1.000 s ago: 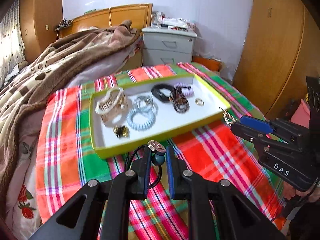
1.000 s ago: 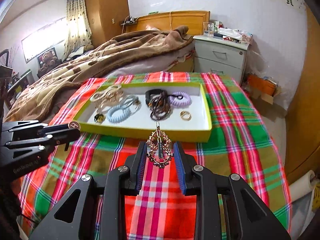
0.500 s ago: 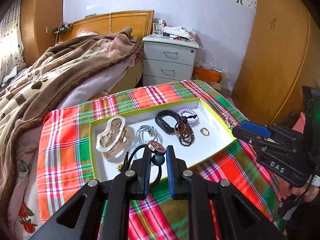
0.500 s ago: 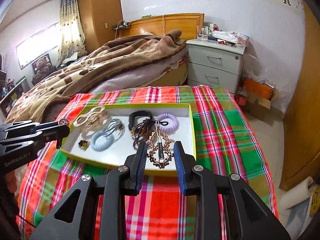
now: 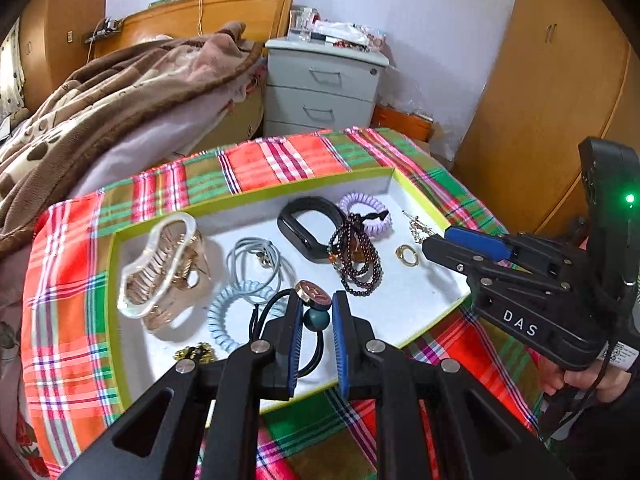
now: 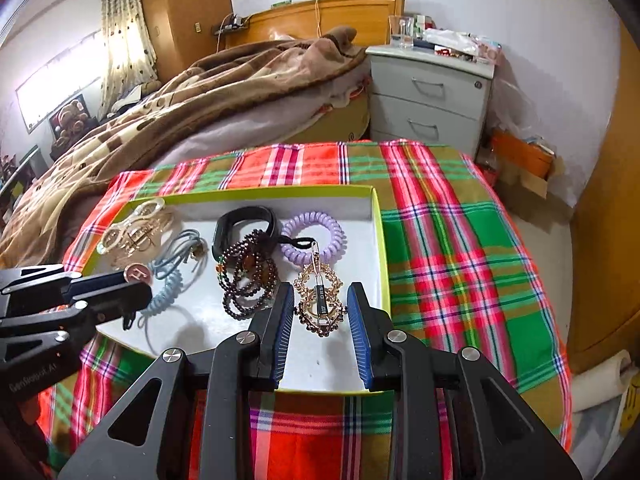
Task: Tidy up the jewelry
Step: 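Carry the hair tie and pendant into the tray and open both tools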
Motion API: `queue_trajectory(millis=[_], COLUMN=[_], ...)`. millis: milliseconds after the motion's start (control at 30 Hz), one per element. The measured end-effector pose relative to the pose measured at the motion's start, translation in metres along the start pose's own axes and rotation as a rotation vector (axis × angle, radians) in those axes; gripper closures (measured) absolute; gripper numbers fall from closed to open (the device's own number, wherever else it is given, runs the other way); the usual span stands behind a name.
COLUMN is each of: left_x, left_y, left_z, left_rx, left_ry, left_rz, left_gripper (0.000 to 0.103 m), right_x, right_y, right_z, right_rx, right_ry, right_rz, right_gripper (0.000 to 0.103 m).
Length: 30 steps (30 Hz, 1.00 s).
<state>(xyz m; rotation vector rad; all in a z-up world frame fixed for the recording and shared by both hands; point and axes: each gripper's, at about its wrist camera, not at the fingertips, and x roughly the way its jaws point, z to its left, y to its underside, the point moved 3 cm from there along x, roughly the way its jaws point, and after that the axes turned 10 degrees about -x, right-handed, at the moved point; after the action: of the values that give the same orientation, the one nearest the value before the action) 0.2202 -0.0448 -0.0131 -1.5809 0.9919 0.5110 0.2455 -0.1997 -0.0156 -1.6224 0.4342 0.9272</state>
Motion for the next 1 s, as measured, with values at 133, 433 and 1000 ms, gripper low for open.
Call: queue_trajectory(millis=[133,433,1000], left_x=[0.011,0.022,0.027], left_y=[0.003,0.009,0.013], left_z=[0.002,0.003,0.005], left_rx=[-0.005,-0.009,-0.026], left_ry=[-0.002,-0.008,-0.017], left_rz=[0.025,0.057,0.081], left_gripper=[0.088,0.088,0.073], right_x=[0.008,0.014,0.013], right_y=[0.001,0.005,0.008], right_z=[-0.001,0.000,0.000], right_rx=[-0.008,-0.012,-0.004], right_ry=[0.006,0.012,0.012], right_rz=[0.022,0.037,0.044], right_gripper=[0.074,0.074,0.074])
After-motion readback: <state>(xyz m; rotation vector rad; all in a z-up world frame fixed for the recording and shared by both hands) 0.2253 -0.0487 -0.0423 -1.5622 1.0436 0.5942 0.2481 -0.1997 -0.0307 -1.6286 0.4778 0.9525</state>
